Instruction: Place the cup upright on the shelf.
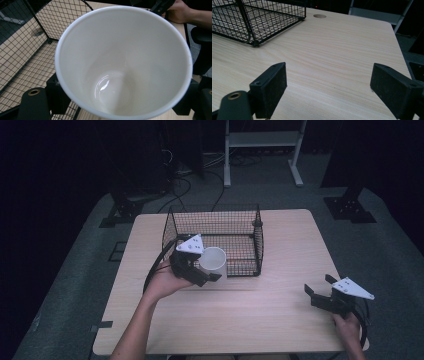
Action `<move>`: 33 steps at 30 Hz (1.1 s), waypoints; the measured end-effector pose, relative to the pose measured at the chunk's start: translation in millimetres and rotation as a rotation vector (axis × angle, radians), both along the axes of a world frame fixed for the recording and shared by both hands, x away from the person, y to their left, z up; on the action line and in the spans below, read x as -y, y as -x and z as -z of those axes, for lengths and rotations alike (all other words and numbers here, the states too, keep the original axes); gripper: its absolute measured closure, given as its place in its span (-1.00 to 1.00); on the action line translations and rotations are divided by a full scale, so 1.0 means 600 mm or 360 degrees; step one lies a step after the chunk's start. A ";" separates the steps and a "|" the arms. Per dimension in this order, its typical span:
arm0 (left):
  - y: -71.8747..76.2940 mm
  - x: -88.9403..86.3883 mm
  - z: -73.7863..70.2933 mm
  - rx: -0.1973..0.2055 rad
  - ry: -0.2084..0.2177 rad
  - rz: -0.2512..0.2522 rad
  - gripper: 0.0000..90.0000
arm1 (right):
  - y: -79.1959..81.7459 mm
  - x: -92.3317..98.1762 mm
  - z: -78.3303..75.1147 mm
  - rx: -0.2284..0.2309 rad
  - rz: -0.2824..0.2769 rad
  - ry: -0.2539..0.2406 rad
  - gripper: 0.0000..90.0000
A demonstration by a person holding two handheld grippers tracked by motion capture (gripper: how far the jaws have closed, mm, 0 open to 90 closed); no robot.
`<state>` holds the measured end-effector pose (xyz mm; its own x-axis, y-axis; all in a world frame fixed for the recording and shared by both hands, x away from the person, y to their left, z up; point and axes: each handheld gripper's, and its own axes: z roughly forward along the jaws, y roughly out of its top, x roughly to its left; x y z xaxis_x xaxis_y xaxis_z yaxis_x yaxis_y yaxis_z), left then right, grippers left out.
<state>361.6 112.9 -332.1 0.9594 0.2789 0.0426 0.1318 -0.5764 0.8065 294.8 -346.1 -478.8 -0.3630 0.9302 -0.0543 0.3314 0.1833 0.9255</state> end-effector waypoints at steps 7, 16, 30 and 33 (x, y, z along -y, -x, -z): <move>-0.013 -0.002 -0.015 -0.0005 -0.0021 0.0006 -0.53 | 0.000 0.000 0.000 -0.0001 0.0001 -0.0001 -0.71; -0.034 -0.001 -0.033 -0.0005 -0.0037 0.0001 -0.53 | 0.000 0.000 0.000 -0.0001 0.0001 -0.0003 -0.71; -0.060 0.012 -0.061 0.0010 -0.0061 0.0023 -0.53 | 0.000 0.000 0.000 0.0002 0.0000 -0.0001 -0.71; -0.067 0.013 -0.066 0.0005 -0.0063 0.0021 -0.53 | 0.000 0.000 0.000 0.0002 0.0000 -0.0001 -0.71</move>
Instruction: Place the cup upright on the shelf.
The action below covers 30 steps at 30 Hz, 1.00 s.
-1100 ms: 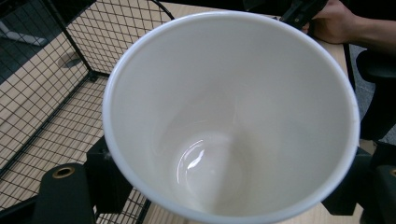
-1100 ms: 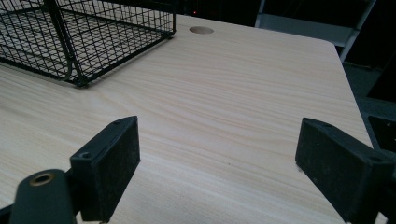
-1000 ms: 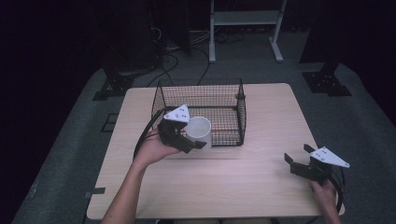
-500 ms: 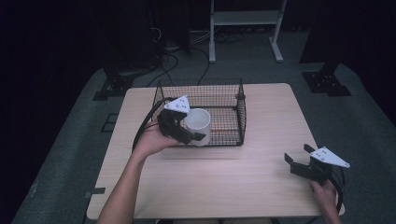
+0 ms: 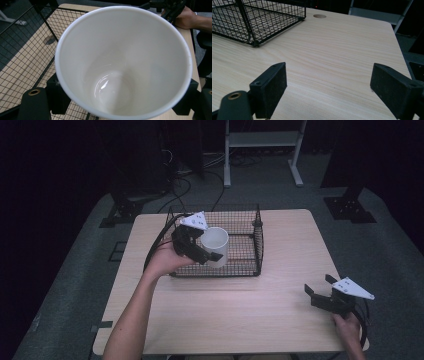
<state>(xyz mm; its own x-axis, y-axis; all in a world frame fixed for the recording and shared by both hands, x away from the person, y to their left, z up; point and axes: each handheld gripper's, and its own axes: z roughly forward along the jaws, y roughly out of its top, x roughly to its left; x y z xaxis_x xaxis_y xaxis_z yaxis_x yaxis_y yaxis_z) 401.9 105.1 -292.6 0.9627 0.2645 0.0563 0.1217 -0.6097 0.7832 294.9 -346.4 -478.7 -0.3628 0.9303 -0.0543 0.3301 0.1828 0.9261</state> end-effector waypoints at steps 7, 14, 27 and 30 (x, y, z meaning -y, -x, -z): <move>-0.019 0.000 -0.004 -0.0009 -0.0004 -0.0014 -0.53 | 0.000 0.000 0.000 -0.0002 0.0000 -0.0004 -0.71; -0.045 0.004 -0.006 -0.0020 -0.0018 -0.0027 -0.53 | 0.000 0.000 0.000 -0.0002 -0.0001 -0.0005 -0.71; -0.078 0.013 0.004 -0.0025 -0.0046 -0.0066 -0.53 | 0.000 0.001 0.000 0.0000 -0.0005 -0.0007 -0.71; -0.086 0.015 0.011 -0.0027 -0.0055 -0.0083 -0.53 | 0.000 0.001 0.000 0.0001 -0.0006 -0.0006 -0.71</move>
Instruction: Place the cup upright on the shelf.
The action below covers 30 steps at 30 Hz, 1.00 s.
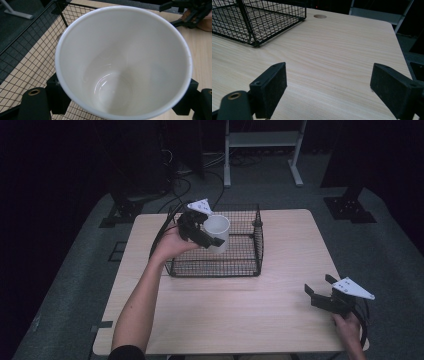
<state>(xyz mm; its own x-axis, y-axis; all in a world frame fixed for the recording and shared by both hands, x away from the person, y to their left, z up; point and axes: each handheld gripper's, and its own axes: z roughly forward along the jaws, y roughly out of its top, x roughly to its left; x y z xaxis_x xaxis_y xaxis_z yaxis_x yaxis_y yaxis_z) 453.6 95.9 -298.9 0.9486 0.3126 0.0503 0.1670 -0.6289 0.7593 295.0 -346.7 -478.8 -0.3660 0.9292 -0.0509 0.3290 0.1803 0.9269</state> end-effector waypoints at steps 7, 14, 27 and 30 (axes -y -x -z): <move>-0.019 0.005 0.017 -0.0032 -0.0026 -0.0026 -0.53 | 0.000 0.000 0.000 -0.0003 0.0000 -0.0003 -0.71; -0.035 0.007 0.031 -0.0046 -0.0047 -0.0051 -0.53 | 0.000 0.000 0.000 -0.0004 -0.0001 -0.0006 -0.71; -0.059 0.011 0.059 -0.0053 -0.0084 -0.0096 -0.53 | 0.000 0.001 0.000 -0.0004 0.0002 -0.0013 -0.71; -0.063 0.012 0.064 -0.0058 -0.0080 -0.0103 -0.53 | 0.000 0.001 0.000 -0.0004 0.0001 -0.0013 -0.71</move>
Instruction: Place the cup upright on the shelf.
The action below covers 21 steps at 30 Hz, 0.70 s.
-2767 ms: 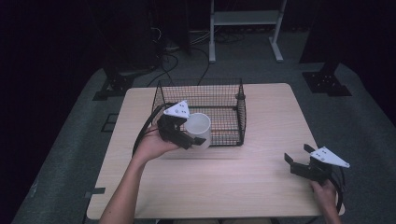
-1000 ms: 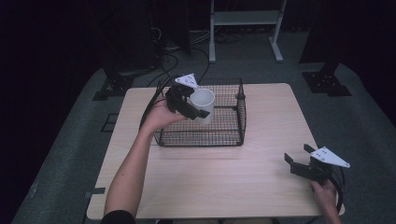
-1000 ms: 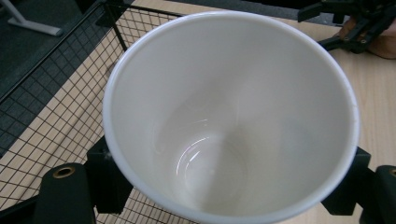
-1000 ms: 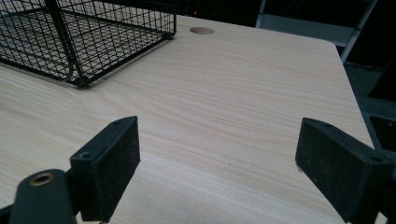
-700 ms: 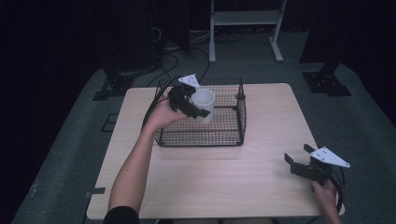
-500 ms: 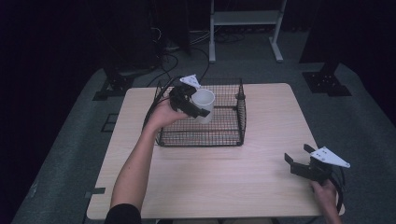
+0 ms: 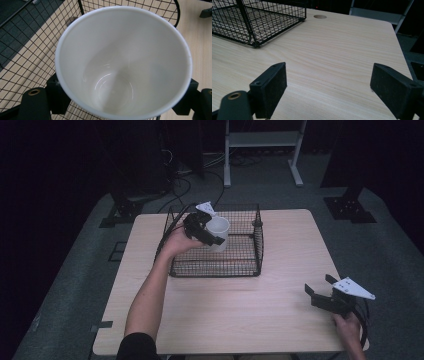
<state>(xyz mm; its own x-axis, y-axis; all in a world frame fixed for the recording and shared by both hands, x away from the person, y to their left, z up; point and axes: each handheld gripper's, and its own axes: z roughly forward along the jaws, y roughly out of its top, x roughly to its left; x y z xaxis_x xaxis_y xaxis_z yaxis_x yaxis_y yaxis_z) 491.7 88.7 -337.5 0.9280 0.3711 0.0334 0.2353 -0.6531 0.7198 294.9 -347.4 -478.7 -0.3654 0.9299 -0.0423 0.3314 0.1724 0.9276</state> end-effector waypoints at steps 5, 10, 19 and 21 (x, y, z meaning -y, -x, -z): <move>-0.009 0.001 0.012 -0.0022 -0.0026 -0.0011 -0.53 | 0.000 0.000 0.000 0.0000 0.0000 -0.0002 -0.71; -0.017 0.000 0.022 -0.0034 -0.0025 -0.0028 -0.53 | 0.000 0.000 0.000 0.0000 0.0000 -0.0002 -0.71; -0.024 0.006 0.040 -0.0062 -0.0037 -0.0036 -0.53 | 0.000 0.000 0.000 -0.0001 0.0000 -0.0004 -0.71; -0.023 0.010 0.042 -0.0058 -0.0031 -0.0031 -0.53 | 0.000 0.001 0.000 -0.0002 0.0000 -0.0005 -0.71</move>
<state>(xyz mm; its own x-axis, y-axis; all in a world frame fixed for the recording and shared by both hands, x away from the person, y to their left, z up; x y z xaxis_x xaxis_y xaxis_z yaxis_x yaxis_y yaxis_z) 505.6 83.0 -362.7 0.9214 0.3885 0.0071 0.2738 -0.6621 0.6977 295.0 -347.7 -478.8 -0.3654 0.9300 -0.0388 0.3324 0.1693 0.9278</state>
